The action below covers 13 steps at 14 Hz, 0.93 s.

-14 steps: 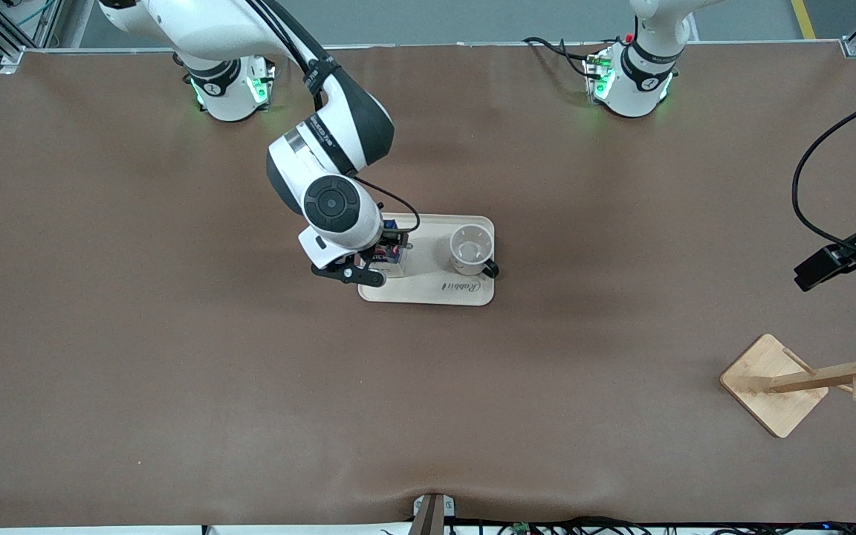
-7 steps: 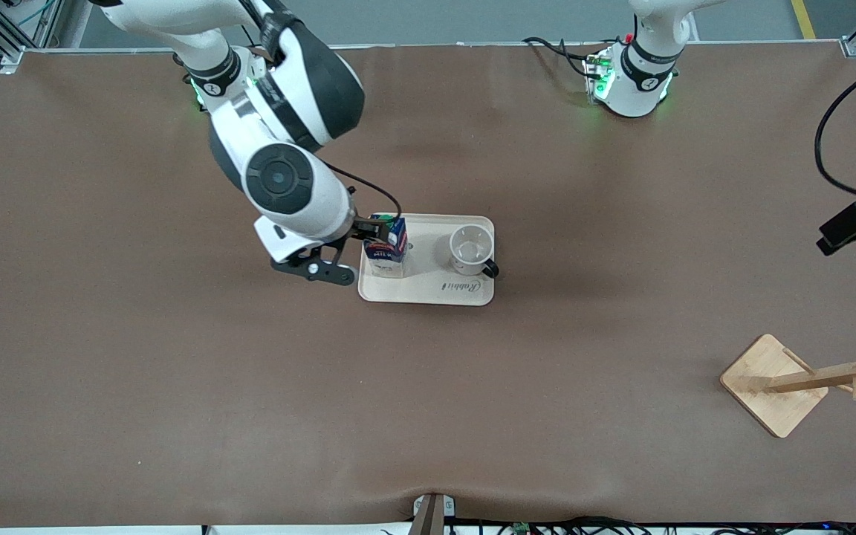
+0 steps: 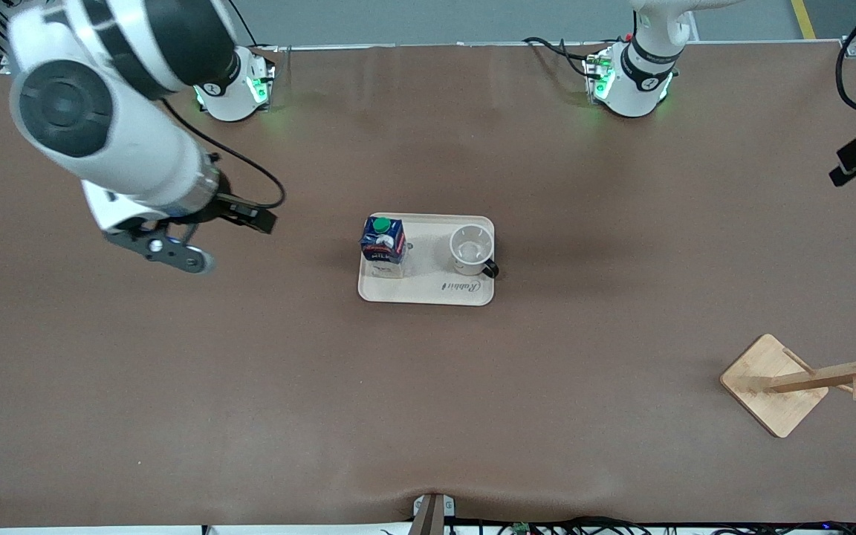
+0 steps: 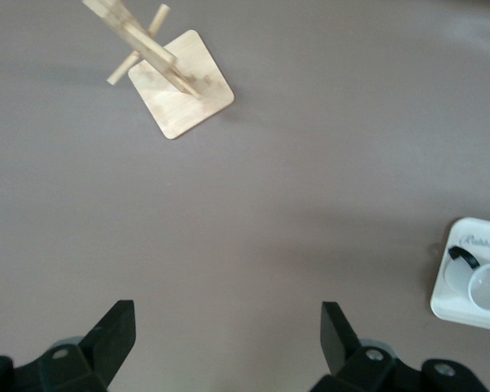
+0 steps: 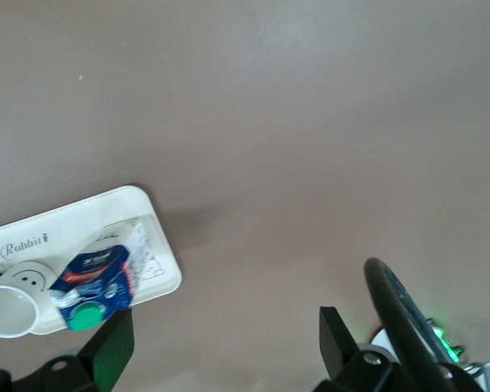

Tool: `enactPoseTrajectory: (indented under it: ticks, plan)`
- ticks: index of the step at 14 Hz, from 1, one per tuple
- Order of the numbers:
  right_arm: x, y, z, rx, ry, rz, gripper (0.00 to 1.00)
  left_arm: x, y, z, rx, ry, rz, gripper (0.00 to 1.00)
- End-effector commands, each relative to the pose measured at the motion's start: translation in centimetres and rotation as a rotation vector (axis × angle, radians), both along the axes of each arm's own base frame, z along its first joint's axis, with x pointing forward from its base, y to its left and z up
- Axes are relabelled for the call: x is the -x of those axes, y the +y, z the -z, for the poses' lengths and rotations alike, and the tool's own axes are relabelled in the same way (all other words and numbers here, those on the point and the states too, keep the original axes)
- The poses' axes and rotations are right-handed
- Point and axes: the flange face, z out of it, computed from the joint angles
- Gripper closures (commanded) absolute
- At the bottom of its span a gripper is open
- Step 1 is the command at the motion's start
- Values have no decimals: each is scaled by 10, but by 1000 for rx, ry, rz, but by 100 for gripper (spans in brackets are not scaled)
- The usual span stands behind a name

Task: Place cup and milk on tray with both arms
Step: 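Release the milk and draw the right gripper back from the tray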

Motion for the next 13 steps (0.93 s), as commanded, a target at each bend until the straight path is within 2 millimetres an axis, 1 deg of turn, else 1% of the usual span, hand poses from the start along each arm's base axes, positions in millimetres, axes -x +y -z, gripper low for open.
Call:
enactPoseTrajectory:
  ticks: [1,2,3,4,5,7,8,9,10,12,13]
  plan:
    - [6,-76,-4,-44,27,-127,0,17,-5,-1,9,4,18,0]
    - [17,-90,-5,-43,11,-119,0,18,-7,-1,8,3,21,0]
    - [30,-96,1,-42,-2,-125,0,18,-11,-1,11,3,27,0]
    - [40,-113,4,-48,-38,-115,0,18,-19,2,12,12,43,0]
    - [47,-129,6,-61,-65,-152,0,18,-34,8,7,25,70,0]
    - [42,-172,6,-88,-69,-233,0,18,-48,11,5,31,96,0]
    - [40,-191,5,-101,-71,-272,0,18,-59,13,3,36,115,0]
    - [39,-206,4,-109,-76,-299,0,17,-64,15,2,39,125,0]
    - [38,-220,2,-114,-82,-314,0,17,-71,17,1,44,138,0]
    - [37,-239,0,-132,-92,-327,0,15,-76,18,1,40,148,0]
    - [37,-244,-2,-133,-98,-325,0,14,-76,20,1,41,148,0]
